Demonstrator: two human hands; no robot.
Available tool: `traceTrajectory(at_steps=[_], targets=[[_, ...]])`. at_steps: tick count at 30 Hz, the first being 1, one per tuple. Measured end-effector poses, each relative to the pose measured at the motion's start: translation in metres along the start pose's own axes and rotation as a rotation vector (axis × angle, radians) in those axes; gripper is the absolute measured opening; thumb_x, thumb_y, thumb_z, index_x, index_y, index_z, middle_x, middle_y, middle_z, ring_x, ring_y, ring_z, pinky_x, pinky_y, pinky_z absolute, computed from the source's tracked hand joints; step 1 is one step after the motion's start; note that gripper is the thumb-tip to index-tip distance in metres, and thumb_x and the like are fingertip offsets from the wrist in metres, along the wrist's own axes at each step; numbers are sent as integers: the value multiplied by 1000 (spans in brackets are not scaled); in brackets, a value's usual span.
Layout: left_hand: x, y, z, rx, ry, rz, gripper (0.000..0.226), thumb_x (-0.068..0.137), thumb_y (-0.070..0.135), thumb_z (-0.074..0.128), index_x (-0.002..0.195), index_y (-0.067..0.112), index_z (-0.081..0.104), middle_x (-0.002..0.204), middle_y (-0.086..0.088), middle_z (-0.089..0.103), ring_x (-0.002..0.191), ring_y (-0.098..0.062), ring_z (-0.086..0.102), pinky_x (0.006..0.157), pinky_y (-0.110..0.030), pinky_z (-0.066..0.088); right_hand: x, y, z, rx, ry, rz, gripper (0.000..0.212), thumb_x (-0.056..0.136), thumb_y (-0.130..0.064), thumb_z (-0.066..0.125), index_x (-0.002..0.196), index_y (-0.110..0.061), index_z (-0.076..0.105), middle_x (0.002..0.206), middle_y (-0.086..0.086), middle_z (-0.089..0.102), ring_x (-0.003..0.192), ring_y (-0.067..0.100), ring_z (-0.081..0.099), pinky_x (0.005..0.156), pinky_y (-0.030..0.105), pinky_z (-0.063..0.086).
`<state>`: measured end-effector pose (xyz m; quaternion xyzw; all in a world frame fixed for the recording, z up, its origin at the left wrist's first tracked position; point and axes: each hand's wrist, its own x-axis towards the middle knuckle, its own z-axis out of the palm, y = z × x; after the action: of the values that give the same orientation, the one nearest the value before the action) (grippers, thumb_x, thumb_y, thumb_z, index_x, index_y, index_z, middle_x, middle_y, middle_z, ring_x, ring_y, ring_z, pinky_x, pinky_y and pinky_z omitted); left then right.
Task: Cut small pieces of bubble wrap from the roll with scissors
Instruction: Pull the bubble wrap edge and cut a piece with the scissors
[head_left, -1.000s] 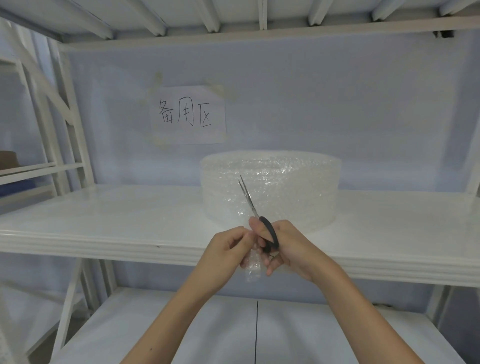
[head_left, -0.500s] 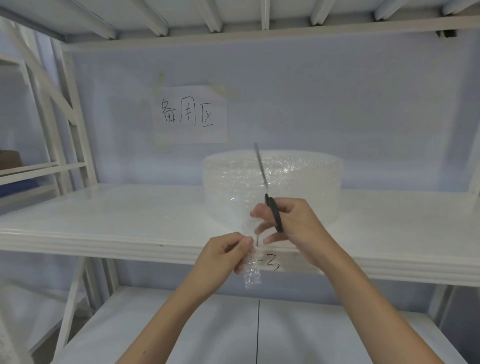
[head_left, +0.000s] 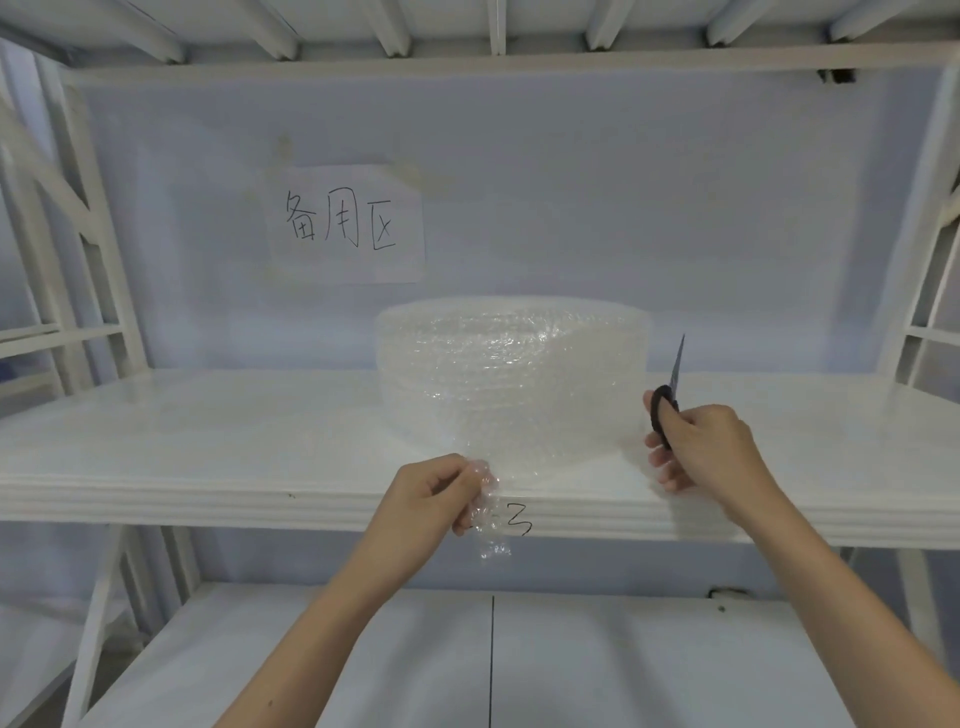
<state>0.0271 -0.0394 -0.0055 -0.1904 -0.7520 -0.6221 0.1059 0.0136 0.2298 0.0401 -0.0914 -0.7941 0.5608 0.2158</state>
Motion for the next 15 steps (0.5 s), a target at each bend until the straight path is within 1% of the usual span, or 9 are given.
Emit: traceTrajectory(at_steps=[2, 4, 7, 8, 10, 11, 13, 14, 15], targets=[[1, 1, 3, -9, -6, 1, 26, 98, 13, 55, 80, 3, 72, 62, 4, 57, 51, -11, 48, 55, -21, 44, 6, 6, -7, -163, -22, 56, 55, 93, -44, 56, 74, 6, 68, 60, 17, 67, 41, 25, 59, 40, 25, 49], [3, 1, 5, -5, -12, 4, 26, 98, 16, 56, 81, 4, 72, 64, -3, 56, 52, -13, 48, 56, -24, 45, 12, 11, -11, -316, -53, 78, 53, 93, -44, 51, 75, 5, 65, 58, 14, 64, 43, 26, 57, 45, 27, 50], [2, 1, 8, 5, -33, 3, 26, 98, 18, 56, 82, 4, 71, 65, -9, 54, 53, -13, 47, 57, -25, 44, 19, 10, -11, -580, -97, 72, 45, 93, -44, 45, 72, -5, 53, 55, 11, 59, 39, 24, 53, 50, 26, 47], [2, 2, 8, 15, -36, 3, 27, 99, 18, 56, 82, 3, 70, 66, -10, 54, 54, -13, 47, 58, -25, 44, 20, 8, -10, -662, -108, 76, 41, 94, -42, 43, 72, -7, 50, 55, 10, 58, 37, 23, 52, 49, 25, 44], [1, 4, 7, 25, -31, 6, 26, 98, 16, 56, 82, 2, 70, 67, -10, 55, 52, -12, 48, 58, -24, 44, 23, 2, -5, -786, -131, 96, 36, 95, -40, 38, 80, -8, 49, 61, 7, 58, 36, 22, 54, 49, 24, 42], [0, 6, 6, 18, -24, 5, 25, 98, 14, 55, 82, 2, 70, 68, -9, 56, 52, -11, 48, 57, -24, 44, 26, 1, -2, -835, -135, 107, 34, 96, -38, 36, 86, -9, 50, 66, 7, 57, 39, 23, 56, 50, 24, 42], [0, 10, 5, -10, -16, 3, 25, 98, 12, 55, 80, 1, 69, 68, -7, 57, 52, -11, 47, 56, -24, 43, 32, -1, 1, -912, -128, 114, 33, 97, -35, 33, 98, -9, 53, 72, 6, 53, 56, 27, 62, 56, 27, 43], [0, 12, 5, -25, -17, 4, 26, 98, 13, 54, 79, 1, 69, 66, -6, 57, 52, -13, 47, 56, -24, 43, 35, -1, 2, -939, -120, 115, 34, 97, -34, 33, 103, -9, 55, 72, 5, 51, 66, 29, 61, 61, 29, 44], [-1, 14, 5, -41, -17, 5, 27, 98, 13, 54, 78, 4, 69, 63, -3, 57, 52, -13, 47, 56, -23, 43, 38, 0, 2, -959, -114, 116, 34, 97, -33, 34, 105, -9, 56, 72, 5, 50, 71, 30, 59, 64, 30, 44]])
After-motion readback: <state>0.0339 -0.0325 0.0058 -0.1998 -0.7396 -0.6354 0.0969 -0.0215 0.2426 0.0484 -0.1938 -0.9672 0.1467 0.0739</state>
